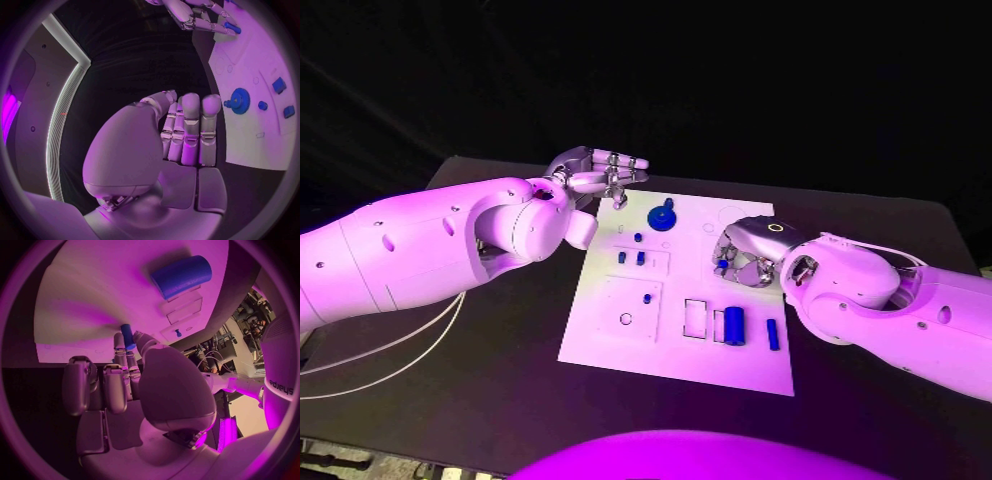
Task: Assemble the parts on the task board
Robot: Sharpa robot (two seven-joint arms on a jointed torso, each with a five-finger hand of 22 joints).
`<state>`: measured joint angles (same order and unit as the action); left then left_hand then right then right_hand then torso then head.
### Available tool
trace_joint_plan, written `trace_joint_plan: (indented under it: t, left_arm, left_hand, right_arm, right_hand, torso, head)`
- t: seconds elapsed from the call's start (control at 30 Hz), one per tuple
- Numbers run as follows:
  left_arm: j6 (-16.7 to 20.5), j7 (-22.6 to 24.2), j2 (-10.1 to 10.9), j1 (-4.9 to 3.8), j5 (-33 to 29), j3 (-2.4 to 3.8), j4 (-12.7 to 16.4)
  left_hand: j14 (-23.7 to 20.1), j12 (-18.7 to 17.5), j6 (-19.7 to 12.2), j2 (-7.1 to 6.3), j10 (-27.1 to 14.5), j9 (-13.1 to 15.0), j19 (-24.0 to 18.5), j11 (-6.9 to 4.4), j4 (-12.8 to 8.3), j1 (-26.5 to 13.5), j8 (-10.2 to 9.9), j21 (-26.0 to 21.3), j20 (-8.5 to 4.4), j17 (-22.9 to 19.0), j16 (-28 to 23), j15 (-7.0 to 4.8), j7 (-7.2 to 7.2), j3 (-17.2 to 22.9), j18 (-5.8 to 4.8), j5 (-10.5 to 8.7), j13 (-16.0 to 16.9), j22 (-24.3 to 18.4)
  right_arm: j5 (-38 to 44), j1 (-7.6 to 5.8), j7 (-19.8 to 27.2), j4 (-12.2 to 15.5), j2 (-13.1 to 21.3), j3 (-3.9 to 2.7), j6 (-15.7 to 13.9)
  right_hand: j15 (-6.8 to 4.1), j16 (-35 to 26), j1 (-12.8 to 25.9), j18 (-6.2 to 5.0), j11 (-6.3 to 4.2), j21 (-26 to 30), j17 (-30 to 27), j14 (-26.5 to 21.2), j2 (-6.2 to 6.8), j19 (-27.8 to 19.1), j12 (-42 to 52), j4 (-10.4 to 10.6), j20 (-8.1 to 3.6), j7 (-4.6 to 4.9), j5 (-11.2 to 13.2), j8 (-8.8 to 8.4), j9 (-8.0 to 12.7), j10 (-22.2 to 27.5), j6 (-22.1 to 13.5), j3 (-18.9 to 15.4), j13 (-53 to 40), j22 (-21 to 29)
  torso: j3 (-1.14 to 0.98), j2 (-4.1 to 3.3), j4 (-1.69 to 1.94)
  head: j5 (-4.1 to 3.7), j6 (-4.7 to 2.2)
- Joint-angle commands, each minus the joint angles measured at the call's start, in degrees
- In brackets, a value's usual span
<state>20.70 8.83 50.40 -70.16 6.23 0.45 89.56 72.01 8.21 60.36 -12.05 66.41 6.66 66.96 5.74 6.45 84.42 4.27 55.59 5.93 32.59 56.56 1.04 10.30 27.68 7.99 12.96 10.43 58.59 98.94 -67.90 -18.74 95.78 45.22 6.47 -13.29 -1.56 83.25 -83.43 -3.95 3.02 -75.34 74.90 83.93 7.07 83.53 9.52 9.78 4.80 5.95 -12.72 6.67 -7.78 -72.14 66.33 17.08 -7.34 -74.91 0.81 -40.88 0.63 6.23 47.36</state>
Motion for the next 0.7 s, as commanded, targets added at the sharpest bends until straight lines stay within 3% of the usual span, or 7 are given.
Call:
trace_joint_plan:
  t: [0.03, 0.23, 0.37, 0.47, 0.7]
  left_arm:
    - [-1.0, 0.0, -0.1, -0.03, -0.2, 0.03, 0.1]
    - [-1.0, 0.0, -0.1, -0.03, -0.2, 0.03, 0.1]
    - [-1.0, 0.0, -0.1, -0.03, -0.2, 0.03, 0.0]
    - [-1.0, -0.1, -0.1, -0.03, -0.2, 0.03, 0.0]
    - [-1.1, -0.1, -0.2, -0.02, -0.2, 0.03, -0.1]
  left_hand:
    - [-0.5, 0.3, -0.3, 0.46, -0.4, -0.1, -0.1, 0.14, -0.3, -0.2, -0.2, -0.3, 0.07, 0.0, -0.3, 0.0, -0.06, -0.1, 0.64, 0.12, 0.1, -0.1]
    - [-0.5, 0.3, -0.3, 0.47, -0.5, -0.1, -0.1, 0.15, -0.3, -0.2, -0.2, -0.4, 0.08, 0.0, -0.3, 0.0, -0.05, -0.1, 0.64, 0.12, 0.1, -0.1]
    - [-0.5, 0.3, -0.3, 0.47, -0.5, -0.1, -0.1, 0.15, -0.3, -0.2, -0.2, -0.4, 0.08, 0.0, -0.3, 0.0, -0.05, -0.1, 0.64, 0.12, 0.1, -0.1]
    - [-0.5, 0.3, -0.3, 0.47, -0.5, -0.1, -0.1, 0.15, -0.3, -0.2, -0.2, -0.4, 0.08, 0.0, -0.3, 0.0, -0.05, -0.1, 0.64, 0.12, 0.1, -0.1]
    - [-0.5, 0.3, -0.3, 0.47, -0.5, -0.1, -0.1, 0.15, -0.3, -0.2, -0.2, -0.4, 0.08, 0.0, -0.3, 0.0, -0.05, -0.1, 0.64, 0.12, 0.1, -0.1]
  right_arm:
    - [0.8, 0.08, -0.3, 0.1, -0.1, 0.03, -0.1]
    - [1.4, 0.1, -0.5, 0.3, 0.0, 0.03, -0.6]
    - [1.7, 0.11, -0.6, 1.0, 0.3, 0.02, -2.9]
    - [1.7, 0.1, -0.8, 2.3, 0.9, -0.01, -4.4]
    - [1.6, -0.42, -1.1, 6.1, 2.6, -0.29, -6.4]
  right_hand:
    - [-0.47, 0.4, -1.8, 0.88, -0.95, -0.6, 2.3, 3.5, -0.85, 0.2, 0.1, -0.8, -0.51, -0.09, 0.5, 0.51, -0.4, -1.5, 0.9, 1.4, -0.3, -9.0]
    - [-0.54, 0.6, -3.2, 1.18, -1.01, -1.9, 2.7, 3.6, -0.97, 0.8, -0.3, -2.5, -0.73, 0.1, 1.1, 0.81, -0.8, -2.1, 1.3, 3.3, -0.7, -9.7]
    - [-0.49, 0.5, -3.2, 1.64, -0.92, -4.0, 2.4, 3.6, -0.75, 1.7, -0.5, -3.1, -0.73, 0.31, 1.2, 0.89, -1.0, -2.3, 1.4, 3.9, -0.8, -10.7]
    - [-0.43, 0.2, -2.7, 2.21, -0.81, -6.7, 1.8, 3.5, -0.35, 2.9, -0.7, -3.3, -0.69, 0.37, 0.9, 0.85, -1.1, -2.5, 1.4, 4.2, -1.0, -11.8]
    - [-0.37, 0.1, -2.3, 2.28, -0.79, -7.1, 1.6, 3.4, 0.11, 3.1, -1.1, -3.5, -0.65, 0.46, 0.7, 0.71, -1.2, -2.4, 1.2, 4.6, -1.1, -12.0]
  torso:
    - [-0.01, 0.06, 0.03]
    - [-0.02, 0.06, 0.03]
    - [-0.02, 0.08, -0.02]
    - [-0.04, 0.05, 0.01]
    - [0.0, 0.11, -0.01]
  head:
    - [0.11, 0.16]
    - [0.21, 0.25]
    - [0.37, 0.33]
    - [0.44, 0.33]
    - [0.49, 0.24]
